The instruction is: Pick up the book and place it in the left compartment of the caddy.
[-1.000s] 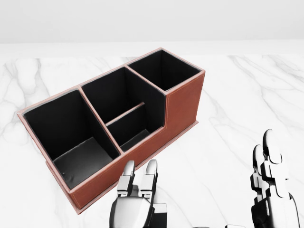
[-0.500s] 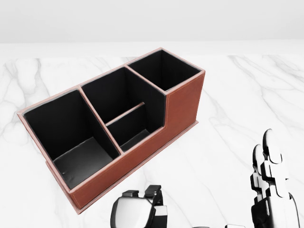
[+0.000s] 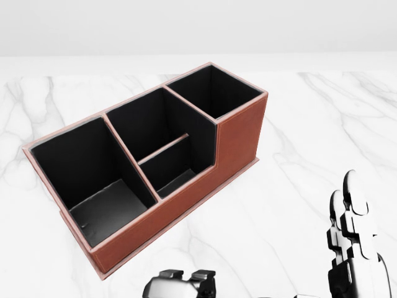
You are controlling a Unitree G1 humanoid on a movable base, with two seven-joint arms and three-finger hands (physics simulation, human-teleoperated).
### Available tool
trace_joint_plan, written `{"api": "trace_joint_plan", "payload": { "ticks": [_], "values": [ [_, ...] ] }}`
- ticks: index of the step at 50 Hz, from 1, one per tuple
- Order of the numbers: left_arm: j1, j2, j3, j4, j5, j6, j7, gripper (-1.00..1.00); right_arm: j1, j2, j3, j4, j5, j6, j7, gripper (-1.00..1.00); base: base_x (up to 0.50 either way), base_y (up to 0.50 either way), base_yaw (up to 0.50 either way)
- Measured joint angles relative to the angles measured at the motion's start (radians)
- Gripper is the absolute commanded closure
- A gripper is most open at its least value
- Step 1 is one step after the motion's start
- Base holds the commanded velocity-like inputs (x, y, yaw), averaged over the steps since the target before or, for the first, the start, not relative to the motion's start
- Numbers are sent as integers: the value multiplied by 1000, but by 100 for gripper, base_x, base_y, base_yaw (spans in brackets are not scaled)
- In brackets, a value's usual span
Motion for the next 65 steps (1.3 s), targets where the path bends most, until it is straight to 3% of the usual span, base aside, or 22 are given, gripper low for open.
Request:
{"api": "trace_joint_plan", "payload": {
  "ticks": [9,19,40,47,65],
  "values": [
    [99,84,-84,-219,-51,0,0,100,0,0,-1,0,1,0,1,-100,0,0,0],
    [157,148,-131,-385,-76,0,0,100,-7,0,-1,3,-1,0,2,-100,0,0,0],
    [232,228,-108,-714,-148,0,0,100,-16,0,0,12,-1,0,2,-100,0,0,0],
    [214,213,-56,-804,-162,0,0,100,-18,1,-2,15,0,0,1,-100,0,0,0],
    [117,107,112,-873,-164,0,-12,100,-23,1,-3,19,-1,0,1,-100,0,0,0]
  ]
}}
